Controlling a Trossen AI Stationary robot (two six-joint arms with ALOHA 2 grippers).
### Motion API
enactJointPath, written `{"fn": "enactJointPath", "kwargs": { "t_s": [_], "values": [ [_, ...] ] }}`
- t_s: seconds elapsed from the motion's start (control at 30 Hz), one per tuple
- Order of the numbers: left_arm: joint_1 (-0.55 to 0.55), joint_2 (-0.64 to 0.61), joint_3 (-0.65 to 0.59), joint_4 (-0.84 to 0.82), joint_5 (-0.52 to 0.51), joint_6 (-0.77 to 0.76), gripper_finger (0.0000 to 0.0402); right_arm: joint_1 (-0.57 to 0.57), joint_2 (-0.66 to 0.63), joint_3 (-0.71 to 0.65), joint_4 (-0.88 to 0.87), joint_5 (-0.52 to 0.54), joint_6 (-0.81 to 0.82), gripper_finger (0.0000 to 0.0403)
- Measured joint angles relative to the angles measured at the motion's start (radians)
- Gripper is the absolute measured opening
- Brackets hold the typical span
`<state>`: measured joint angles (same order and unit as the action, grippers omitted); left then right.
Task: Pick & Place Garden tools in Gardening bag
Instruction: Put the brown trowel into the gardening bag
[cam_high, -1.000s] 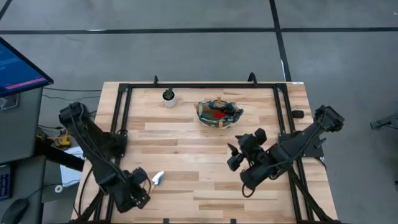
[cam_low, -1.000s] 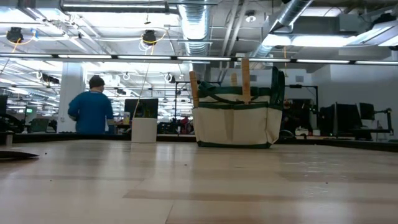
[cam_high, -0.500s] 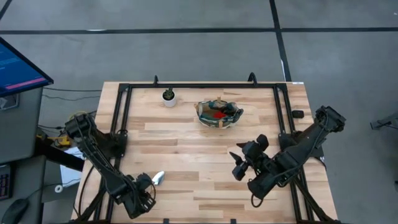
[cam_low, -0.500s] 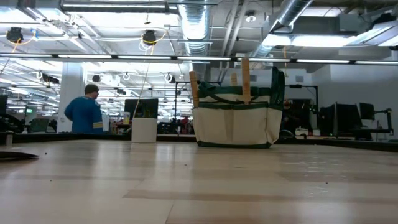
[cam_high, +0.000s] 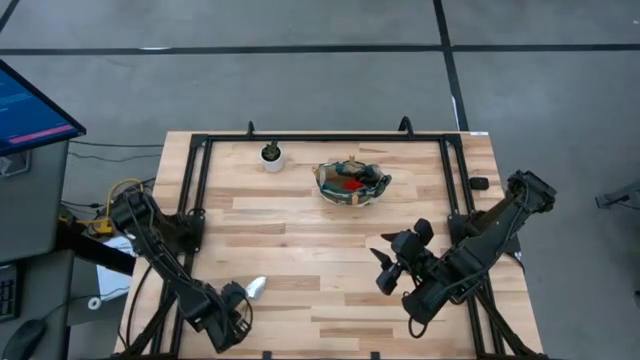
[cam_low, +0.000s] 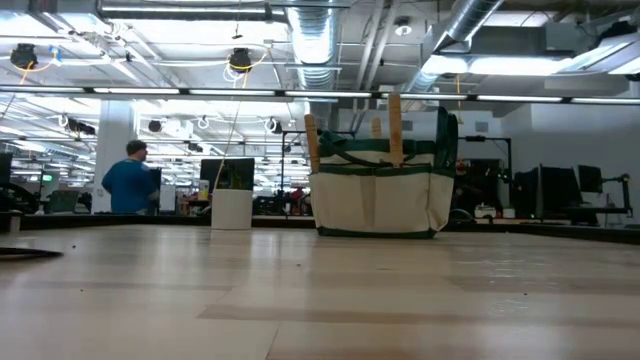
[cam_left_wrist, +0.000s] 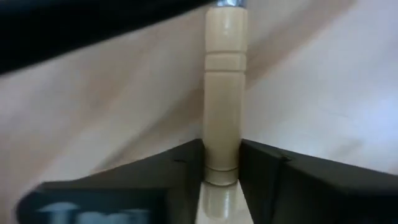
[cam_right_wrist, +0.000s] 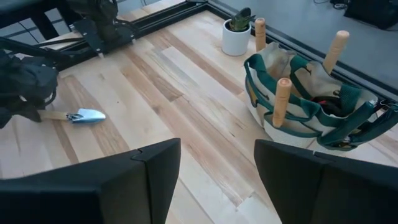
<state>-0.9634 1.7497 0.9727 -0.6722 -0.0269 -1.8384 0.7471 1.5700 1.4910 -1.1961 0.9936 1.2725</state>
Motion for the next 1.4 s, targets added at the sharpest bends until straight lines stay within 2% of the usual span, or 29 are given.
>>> {"fn": "enactJointPath", "kwargs": {
  "t_s": [0.07, 0.3, 0.43, 0.63, 0.77, 0.93, 1.03, 1.13, 1.23, 1.4],
  "values": [
    [0.003, -0.014, 0.001, 0.028, 0.0, 0.0, 0.0045, 0.0, 0.0, 0.0, 0.0, 0.0, -0.003, 0.0198],
    [0.038, -0.023, 0.001, 0.045, 0.011, 0.006, 0.0044, 0.013, 0.0, 0.0, 0.01, 0.0, -0.056, 0.019],
    [0.081, -0.103, 0.001, 0.095, -0.001, 0.029, 0.0044, 0.034, 0.0, 0.0, 0.054, 0.0, -0.182, 0.0187],
    [0.176, -0.321, 0.001, 0.1, -0.145, 0.03, 0.0044, 0.039, 0.0, 0.0, 0.265, 0.002, -0.537, 0.0189],
    [0.249, -0.479, 0.001, 0.119, -0.224, 0.032, 0.0044, 0.037, 0.0, 0.0, 0.467, 0.002, -0.882, 0.0188],
    [0.349, -0.634, 0.001, 0.196, -0.228, 0.051, 0.0044, 0.02, 0.0, 0.0, 0.749, 0.002, -1.378, 0.0183],
    [0.412, -0.69, 0.001, 0.279, -0.23, 0.051, 0.0044, -0.008, 0.0, 0.0, 0.902, -0.001, -1.61, 0.018],
    [0.47, -0.712, 0.001, 0.355, -0.236, 0.052, 0.0044, -0.048, 0.0, 0.0, 1.035, -0.041, -1.771, 0.0178],
    [0.515, -0.713, 0.001, 0.417, -0.234, 0.057, 0.0044, -0.09, 0.0, 0.0, 1.139, -0.105, -1.862, 0.0177],
    [0.533, -0.713, 0.001, 0.536, -0.186, 0.069, 0.0044, -0.155, 0.0, 0.0, 1.182, -0.222, -1.959, 0.0176]
  ]
}}
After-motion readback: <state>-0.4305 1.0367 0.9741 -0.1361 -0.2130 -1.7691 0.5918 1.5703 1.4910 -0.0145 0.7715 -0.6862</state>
